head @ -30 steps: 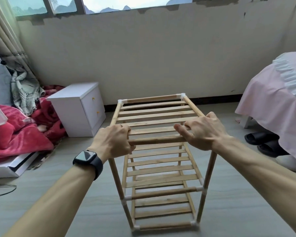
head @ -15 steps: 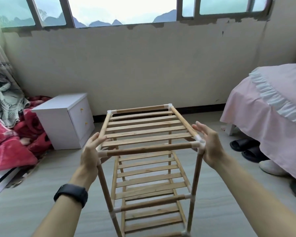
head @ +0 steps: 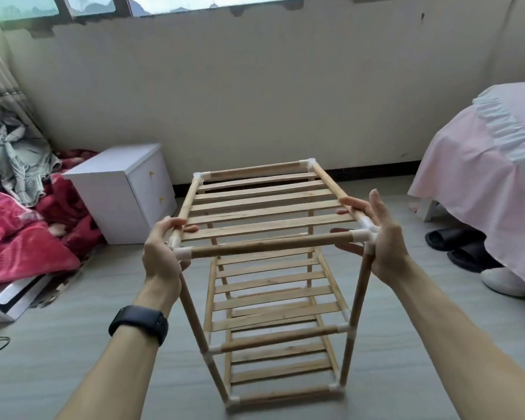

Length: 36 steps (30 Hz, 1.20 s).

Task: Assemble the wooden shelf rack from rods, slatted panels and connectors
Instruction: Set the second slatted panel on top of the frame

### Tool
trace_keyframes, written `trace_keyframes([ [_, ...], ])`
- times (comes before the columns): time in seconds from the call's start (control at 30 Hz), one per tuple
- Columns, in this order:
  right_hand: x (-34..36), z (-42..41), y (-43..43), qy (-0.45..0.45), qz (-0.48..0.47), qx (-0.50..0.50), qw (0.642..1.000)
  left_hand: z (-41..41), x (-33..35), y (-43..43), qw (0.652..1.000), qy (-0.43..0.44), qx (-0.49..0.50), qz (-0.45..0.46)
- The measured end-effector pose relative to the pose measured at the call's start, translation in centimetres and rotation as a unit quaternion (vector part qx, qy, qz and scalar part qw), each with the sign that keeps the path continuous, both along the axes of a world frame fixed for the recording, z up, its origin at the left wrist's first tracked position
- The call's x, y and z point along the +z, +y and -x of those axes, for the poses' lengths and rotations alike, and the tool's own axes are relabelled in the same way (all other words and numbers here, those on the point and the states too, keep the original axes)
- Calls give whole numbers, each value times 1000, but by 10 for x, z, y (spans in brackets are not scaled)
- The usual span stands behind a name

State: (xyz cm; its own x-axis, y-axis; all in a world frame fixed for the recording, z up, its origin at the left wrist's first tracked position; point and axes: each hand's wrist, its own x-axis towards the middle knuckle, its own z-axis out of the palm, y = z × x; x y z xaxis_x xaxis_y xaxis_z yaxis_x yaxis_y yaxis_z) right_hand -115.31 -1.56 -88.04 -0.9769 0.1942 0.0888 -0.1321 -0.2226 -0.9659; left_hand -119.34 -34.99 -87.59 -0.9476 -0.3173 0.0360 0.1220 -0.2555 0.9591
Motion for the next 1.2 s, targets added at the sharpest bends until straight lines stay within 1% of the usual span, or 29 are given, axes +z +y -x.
trace_keyframes([
  [0.1,1,7,-6,-1,-21,-60,998,3,0,2,1000,-9,18,9],
  [0.23,2,9,-6,1,-37,-116,993,5,0,1,999,-5,34,20],
  [0.33,1,7,-5,8,-59,-140,988,7,-3,-4,1000,-4,20,23],
  [0.4,-5,3,-6,25,-53,-150,987,9,-4,-5,1000,-4,10,22],
  [0.57,-13,-8,-9,42,-44,-124,990,4,-1,-2,999,2,13,43],
  [0.67,-20,-15,-9,50,-10,-90,995,-2,0,-2,998,-7,17,54],
  [0.7,-26,-20,-10,43,10,-79,996,-2,1,-2,997,-15,27,71],
  [0.73,-34,-26,-11,28,25,-67,997,-2,4,-2,992,-22,45,114],
  [0.77,-44,-33,-13,11,22,-57,998,-2,6,-1,979,-30,76,187],
  [0.8,-55,-40,-15,-10,3,-48,999,-4,7,0,949,-38,123,288],
  [0.83,-64,-47,-17,-31,-26,-44,998,-8,9,3,902,-26,171,396],
  [0.87,-70,-53,-20,-46,-57,-42,996,-15,10,10,852,27,194,486],
  [0.9,-75,-60,-22,-51,-85,-37,994,-25,12,22,806,104,180,554],
  [0.93,-77,-66,-23,-50,-112,-26,992,-37,15,39,768,170,139,601],
  [0.97,-78,-71,-26,-51,-139,-10,989,-48,18,58,742,211,79,632],
  [1.0,-76,-77,-28,-59,-167,12,984,-59,20,79,722,229,10,653],
  [1.07,-72,-87,-33,-96,-223,73,967,-79,21,117,682,228,-103,687],
  [1.1,-70,-91,-34,-120,-246,106,956,-87,20,131,657,222,-131,708],
  [1.13,-68,-95,-33,-143,-260,142,944,-93,18,141,630,219,-137,732],
  [1.17,-64,-99,-30,-160,-262,172,936,-97,17,147,608,222,-129,752],
  [1.2,-57,-101,-26,-165,-251,185,936,-99,16,148,594,227,-117,763],
])
